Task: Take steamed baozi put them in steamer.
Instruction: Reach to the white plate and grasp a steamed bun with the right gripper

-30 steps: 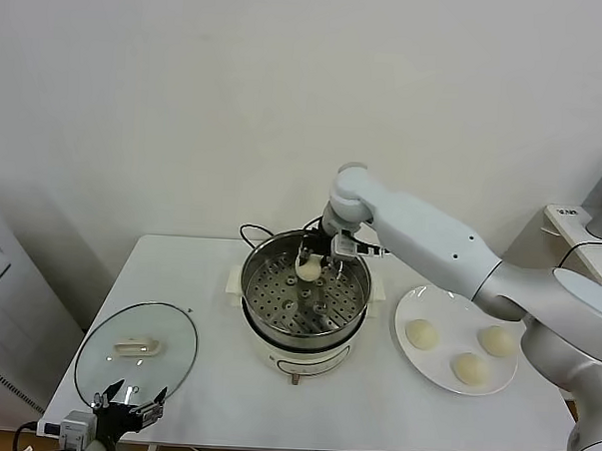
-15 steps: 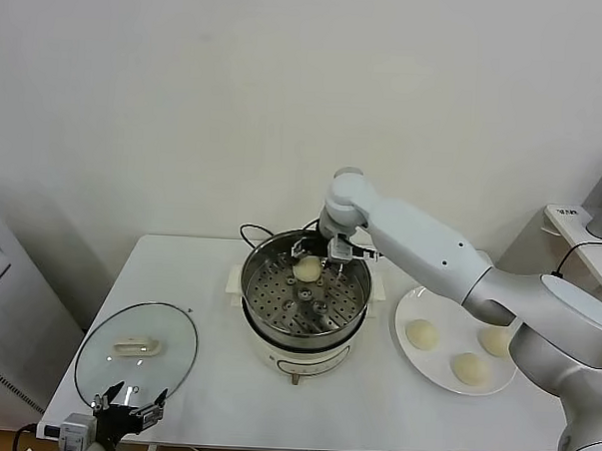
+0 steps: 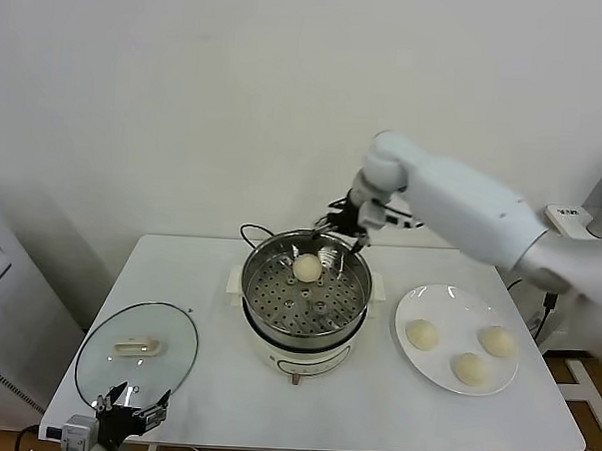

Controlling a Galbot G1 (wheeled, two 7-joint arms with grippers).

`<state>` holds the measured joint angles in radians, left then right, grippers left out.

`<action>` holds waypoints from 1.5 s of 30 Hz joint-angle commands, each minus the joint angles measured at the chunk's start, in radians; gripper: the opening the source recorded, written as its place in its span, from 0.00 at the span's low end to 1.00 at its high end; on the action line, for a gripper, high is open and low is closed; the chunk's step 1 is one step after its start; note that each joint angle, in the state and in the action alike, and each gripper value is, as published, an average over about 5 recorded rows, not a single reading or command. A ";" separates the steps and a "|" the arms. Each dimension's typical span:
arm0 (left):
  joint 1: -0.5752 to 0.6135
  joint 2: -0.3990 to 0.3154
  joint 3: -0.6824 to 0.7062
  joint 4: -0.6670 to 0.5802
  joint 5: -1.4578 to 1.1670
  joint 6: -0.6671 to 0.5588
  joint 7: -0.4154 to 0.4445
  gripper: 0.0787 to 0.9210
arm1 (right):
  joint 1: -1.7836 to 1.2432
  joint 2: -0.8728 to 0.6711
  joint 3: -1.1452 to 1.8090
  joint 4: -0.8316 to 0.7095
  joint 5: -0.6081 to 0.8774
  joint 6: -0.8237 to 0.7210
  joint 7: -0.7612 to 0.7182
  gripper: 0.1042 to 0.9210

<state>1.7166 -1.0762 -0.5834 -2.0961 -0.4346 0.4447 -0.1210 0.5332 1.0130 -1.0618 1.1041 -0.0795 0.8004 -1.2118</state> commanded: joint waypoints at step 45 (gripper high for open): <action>0.015 -0.001 0.006 -0.008 -0.001 -0.006 0.002 0.88 | -0.413 -0.203 0.055 -0.186 0.180 -0.747 0.029 0.88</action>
<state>1.7308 -1.0768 -0.5772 -2.1041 -0.4361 0.4390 -0.1195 0.1885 0.8049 -1.0632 0.9410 0.1379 0.0628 -1.1925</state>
